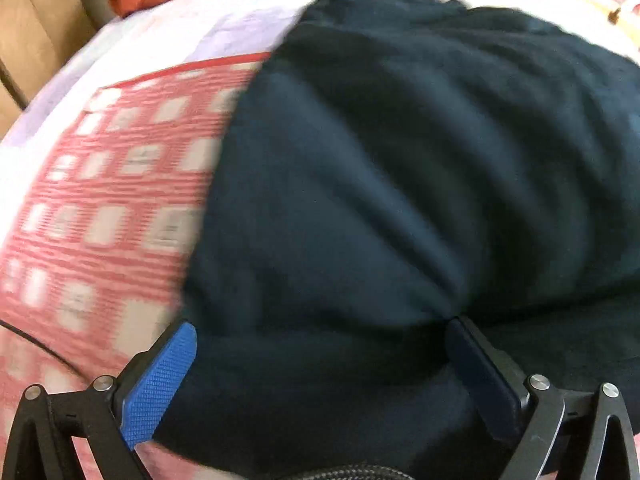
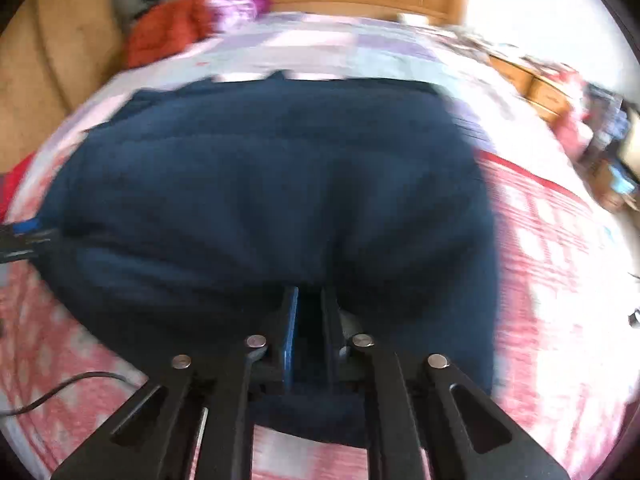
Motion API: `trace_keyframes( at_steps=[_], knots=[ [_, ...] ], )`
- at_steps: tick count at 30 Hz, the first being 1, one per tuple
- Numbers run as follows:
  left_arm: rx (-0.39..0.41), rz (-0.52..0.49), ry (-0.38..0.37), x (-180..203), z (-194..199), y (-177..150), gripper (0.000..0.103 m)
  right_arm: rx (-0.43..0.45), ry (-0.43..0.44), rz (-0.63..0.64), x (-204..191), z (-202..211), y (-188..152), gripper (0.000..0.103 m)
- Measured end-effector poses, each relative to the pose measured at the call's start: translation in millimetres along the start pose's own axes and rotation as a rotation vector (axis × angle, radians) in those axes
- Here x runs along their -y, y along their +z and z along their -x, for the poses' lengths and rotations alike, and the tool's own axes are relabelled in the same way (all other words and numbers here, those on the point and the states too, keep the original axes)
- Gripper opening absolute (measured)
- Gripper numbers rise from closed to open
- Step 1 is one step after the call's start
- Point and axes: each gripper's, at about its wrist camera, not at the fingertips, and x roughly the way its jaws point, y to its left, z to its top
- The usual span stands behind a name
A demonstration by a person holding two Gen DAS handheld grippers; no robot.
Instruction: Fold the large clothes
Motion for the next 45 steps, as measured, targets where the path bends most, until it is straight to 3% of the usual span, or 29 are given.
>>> trace_keyframes(
  at_steps=[1, 3, 5, 7, 8, 9, 14, 17, 23, 26, 29, 32, 41, 45],
  knots=[
    [0.0, -0.014, 0.068, -6.6, -0.8, 1.8, 0.103, -0.01, -0.014, -0.07, 20.3, 1.4, -1.7, 0.011],
    [-0.041, 0.038, 0.068, -22.6, -6.2, 0.6, 0.103, -0.032, -0.036, -0.164, 47.0, 3.4, -9.5, 0.014],
    [-0.081, 0.088, 0.052, -31.2, -9.3, 0.8, 0.103, -0.095, -0.083, -0.191, 59.3, -0.2, -17.1, 0.028],
    [-0.084, 0.087, 0.07, -29.9, -3.2, 1.6, 0.102, -0.114, -0.124, -0.197, 64.2, 6.3, -20.8, 0.032],
    [-0.08, 0.079, 0.08, -26.5, 3.0, 0.8, 0.102, -0.12, -0.156, -0.19, 63.0, 10.2, -21.7, 0.044],
    [-0.078, 0.08, 0.074, -24.2, 9.6, 0.4, 0.102, -0.131, -0.177, -0.187, 61.0, 14.6, -23.4, 0.049],
    [-0.054, 0.071, 0.038, -8.3, 59.4, -12.3, 0.101, -0.128, -0.144, -0.185, 31.0, 52.7, -33.8, 0.049],
    [-0.055, 0.065, 0.021, 10.2, 104.2, -23.1, 0.101, -0.113, -0.12, -0.15, 3.9, 78.3, -38.8, 0.057],
    [-0.071, 0.064, -0.036, 48.9, 216.4, -47.1, 0.102, -0.142, 0.028, -0.163, -60.9, 156.6, -60.5, 0.058],
    [-0.081, 0.035, -0.008, 63.1, 268.5, -64.5, 0.102, -0.151, 0.073, -0.169, -86.8, 195.7, -73.9, 0.066],
    [-0.109, 0.058, 0.033, 66.2, 315.2, -83.1, 0.102, -0.157, 0.113, -0.159, -108.8, 236.2, -81.4, 0.066],
    [-0.096, 0.093, -0.01, 62.4, 362.1, -98.0, 0.102, -0.179, 0.135, -0.133, -124.5, 280.4, -91.1, 0.066],
    [-0.083, 0.08, -0.043, 66.7, 436.6, -121.1, 0.102, -0.154, 0.141, -0.074, -159.5, 381.6, -118.0, 0.066],
    [-0.069, 0.073, -0.059, 63.9, 459.8, -129.1, 0.102, -0.146, 0.129, -0.083, -166.1, 406.8, -127.7, 0.066]
  ],
)
